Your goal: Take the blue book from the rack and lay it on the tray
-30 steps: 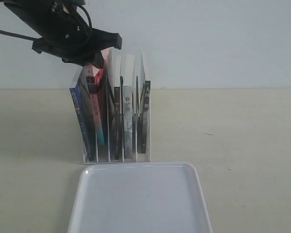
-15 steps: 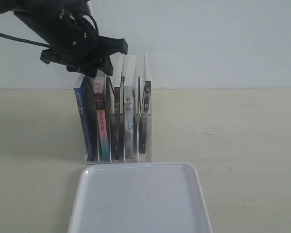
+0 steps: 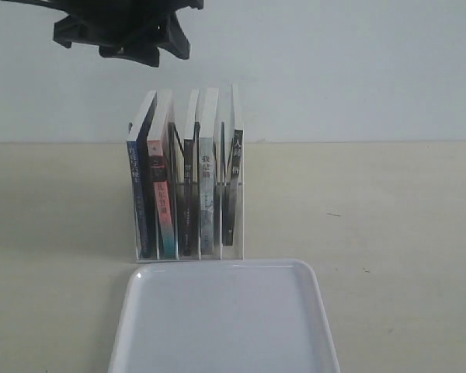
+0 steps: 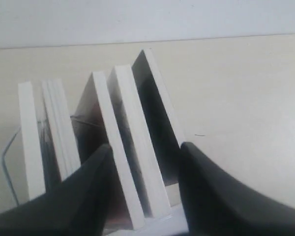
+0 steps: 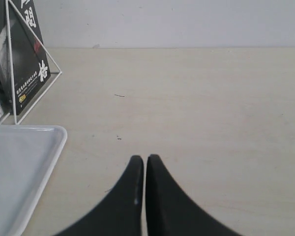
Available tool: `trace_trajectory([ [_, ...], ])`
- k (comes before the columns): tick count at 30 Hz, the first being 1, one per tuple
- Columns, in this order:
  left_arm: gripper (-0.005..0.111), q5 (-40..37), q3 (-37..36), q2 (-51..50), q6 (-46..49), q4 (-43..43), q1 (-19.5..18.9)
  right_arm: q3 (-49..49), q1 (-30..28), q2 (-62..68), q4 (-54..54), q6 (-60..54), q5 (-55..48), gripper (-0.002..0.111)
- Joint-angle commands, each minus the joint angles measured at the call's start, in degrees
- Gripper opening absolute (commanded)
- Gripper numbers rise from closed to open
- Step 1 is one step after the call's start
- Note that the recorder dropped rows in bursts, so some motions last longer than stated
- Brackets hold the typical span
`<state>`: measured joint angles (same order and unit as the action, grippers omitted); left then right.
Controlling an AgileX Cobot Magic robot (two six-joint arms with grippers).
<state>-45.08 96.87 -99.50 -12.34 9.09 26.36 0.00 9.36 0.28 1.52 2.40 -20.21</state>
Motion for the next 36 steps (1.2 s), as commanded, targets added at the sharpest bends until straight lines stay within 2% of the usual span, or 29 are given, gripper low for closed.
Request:
trace_trajectory([
  [1, 0.041, -0.1, 0.2, -1.6, 0.8, -0.5, 2.3, 0.0, -0.2, -0.3, -0.4, 0.0, 0.7, 0.001],
  [8, 0.041, 1.0, 0.3, -5.6, -1.4, -4.4, 3.4, 0.0, -0.2, -0.3, -0.4, 0.0, 0.7, 0.001],
  [12, 0.041, 1.7, 0.3, -5.8, -2.5, -3.9, 3.7, 0.0, -0.2, -0.3, -0.4, 0.0, 0.7, 0.001],
  [21, 0.041, 6.5, 0.3, -5.8, -2.5, -4.3, 7.0, 0.0, -0.2, -0.3, -0.4, 0.0, 0.7, 0.001],
  [36, 0.041, 9.1, 1.2, -7.9, -4.2, -4.4, 8.3, 0.0, -0.2, -0.3, -0.4, 0.0, 0.7, 0.001],
])
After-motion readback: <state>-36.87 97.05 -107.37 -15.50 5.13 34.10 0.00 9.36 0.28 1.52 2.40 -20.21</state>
